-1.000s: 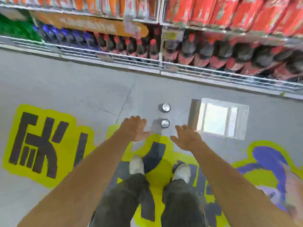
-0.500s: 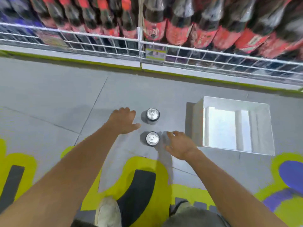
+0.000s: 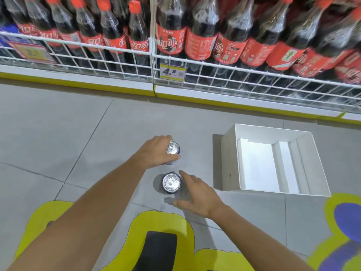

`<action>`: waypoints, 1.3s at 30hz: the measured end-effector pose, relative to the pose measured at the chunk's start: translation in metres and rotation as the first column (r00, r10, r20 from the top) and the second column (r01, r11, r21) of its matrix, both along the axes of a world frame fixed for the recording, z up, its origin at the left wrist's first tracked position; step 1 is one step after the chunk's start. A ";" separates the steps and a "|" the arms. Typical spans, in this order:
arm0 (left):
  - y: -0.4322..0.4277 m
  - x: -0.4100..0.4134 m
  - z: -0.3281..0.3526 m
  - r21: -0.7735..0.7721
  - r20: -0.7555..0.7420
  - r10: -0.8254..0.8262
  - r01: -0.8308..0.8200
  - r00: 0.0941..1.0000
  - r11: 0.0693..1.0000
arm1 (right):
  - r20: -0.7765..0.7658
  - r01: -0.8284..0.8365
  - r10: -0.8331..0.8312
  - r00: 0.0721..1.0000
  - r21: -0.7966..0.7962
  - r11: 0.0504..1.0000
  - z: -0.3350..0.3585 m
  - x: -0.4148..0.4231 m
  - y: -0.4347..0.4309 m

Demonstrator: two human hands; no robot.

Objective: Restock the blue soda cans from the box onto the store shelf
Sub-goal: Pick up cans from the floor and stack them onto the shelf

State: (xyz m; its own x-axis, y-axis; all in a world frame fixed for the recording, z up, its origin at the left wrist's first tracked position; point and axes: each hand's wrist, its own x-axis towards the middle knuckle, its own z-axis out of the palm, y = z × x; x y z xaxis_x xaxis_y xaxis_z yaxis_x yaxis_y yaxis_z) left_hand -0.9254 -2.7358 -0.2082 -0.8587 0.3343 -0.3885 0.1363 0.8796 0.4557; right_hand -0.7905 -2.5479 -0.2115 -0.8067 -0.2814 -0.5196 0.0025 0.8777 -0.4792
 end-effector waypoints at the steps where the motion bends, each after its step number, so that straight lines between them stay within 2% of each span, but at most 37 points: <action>1: 0.001 0.001 -0.001 0.019 0.008 0.033 -0.033 0.999 0.999 | -0.008 0.025 -0.025 1.000 -0.020 0.999 -0.002 0.000 -0.001; 5: 0.004 0.004 0.000 0.065 0.048 0.112 -0.115 0.993 0.991 | -0.062 0.089 -0.097 0.993 -0.121 0.989 -0.008 -0.003 -0.012; 14: 0.012 0.002 0.001 0.078 0.128 0.219 -0.230 0.967 0.970 | -0.138 0.077 -0.116 0.984 -0.259 0.963 -0.020 -0.007 -0.019; 17: 0.010 0.001 0.019 0.125 0.156 0.257 -0.277 0.954 0.953 | -0.134 0.080 -0.123 0.983 -0.284 0.956 0.000 -0.009 -0.009; 20: 0.002 -0.001 0.069 0.162 0.167 0.238 -0.265 0.957 0.951 | -0.117 0.130 -0.171 0.978 -0.293 0.947 0.049 -0.014 0.001; 24: -0.010 0.000 0.200 0.192 0.172 0.220 -0.252 0.960 0.949 | -0.134 0.215 -0.264 0.955 -0.303 0.929 0.166 -0.021 0.018; 28: -0.020 0.012 0.382 0.288 0.201 0.200 -0.253 0.959 0.923 | -0.177 0.238 -0.307 0.935 -0.330 0.913 0.346 -0.031 0.026; 31: -0.023 0.018 0.531 0.336 0.205 0.115 -0.181 0.972 0.925 | -0.244 0.227 -0.323 0.914 -0.351 0.908 0.493 -0.039 0.026; 36: -0.024 0.015 0.760 0.402 0.079 0.030 -0.059 0.996 0.914 | -0.304 0.172 -0.297 0.905 -0.376 0.910 0.713 -0.056 0.031; 39: -0.021 0.017 0.866 0.477 -0.002 0.101 -0.088 0.995 0.874 | -0.356 0.152 -0.308 0.882 -0.404 0.902 0.826 -0.067 0.037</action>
State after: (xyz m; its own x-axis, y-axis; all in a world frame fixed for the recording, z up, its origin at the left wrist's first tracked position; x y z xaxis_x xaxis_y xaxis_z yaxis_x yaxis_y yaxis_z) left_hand -0.9080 -2.7569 0.6579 -0.9031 0.3897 -0.1803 0.0807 0.5666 0.8200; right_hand -0.8572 -2.5104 0.6146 -0.9860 -0.1623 -0.0369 -0.0780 0.6463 -0.7591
